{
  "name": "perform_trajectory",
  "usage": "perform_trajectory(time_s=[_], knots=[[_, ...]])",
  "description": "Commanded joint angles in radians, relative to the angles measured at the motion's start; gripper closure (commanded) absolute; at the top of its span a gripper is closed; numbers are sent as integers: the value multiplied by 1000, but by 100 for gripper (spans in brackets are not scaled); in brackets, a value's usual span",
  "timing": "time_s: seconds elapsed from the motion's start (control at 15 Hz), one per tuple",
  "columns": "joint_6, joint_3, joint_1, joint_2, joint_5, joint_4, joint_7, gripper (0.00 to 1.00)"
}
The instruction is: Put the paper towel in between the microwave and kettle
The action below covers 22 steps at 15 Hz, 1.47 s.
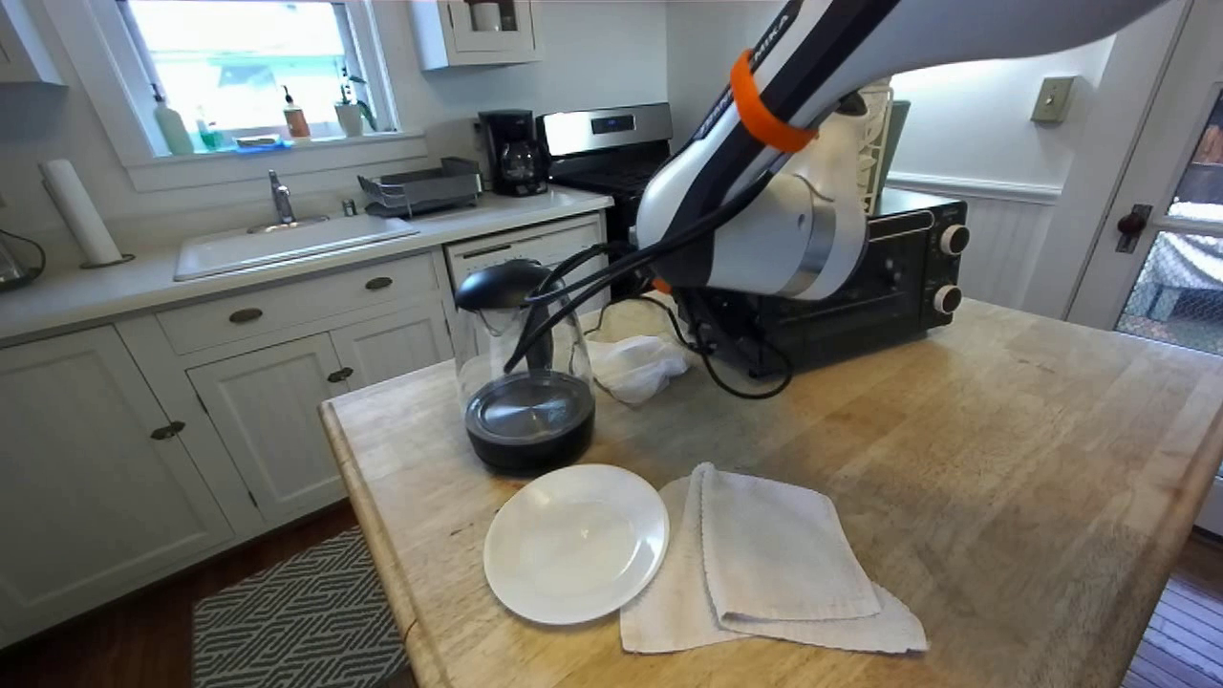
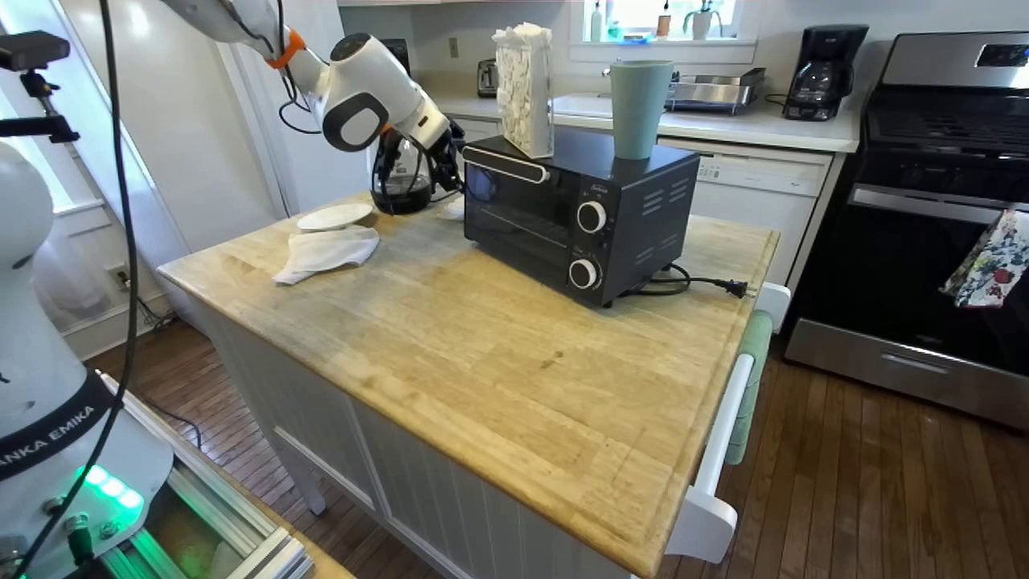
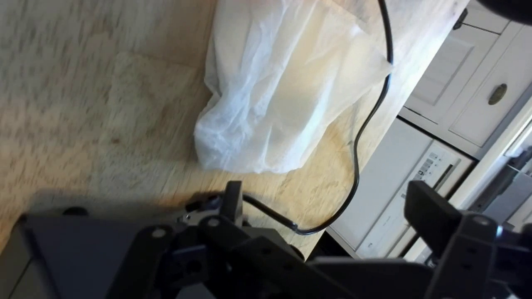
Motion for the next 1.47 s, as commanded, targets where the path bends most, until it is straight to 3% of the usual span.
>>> perform_trajectory(time_s=[0.0, 0.13, 0.33, 0.4, 0.6, 0.8, 0.93, 1.0, 1.33, 1.4], knots=[[-221, -238, 161, -121, -127, -122, 16, 0], [-373, -343, 222, -169, -231, -136, 6, 0], [-575, -414, 271, -276, -329, -141, -30, 0], [-587, -310, 181, -368, -462, -156, 31, 0], [-716, -170, 73, -496, -583, -166, 36, 0], [-866, 36, -126, -591, -617, -171, -55, 0], [-864, 167, -274, -640, -633, -205, -158, 0], [-791, 214, -336, -670, -617, -240, -239, 0], [-770, 307, -550, -765, -589, -334, -629, 0], [-781, 225, -492, -787, -589, -352, -705, 0]])
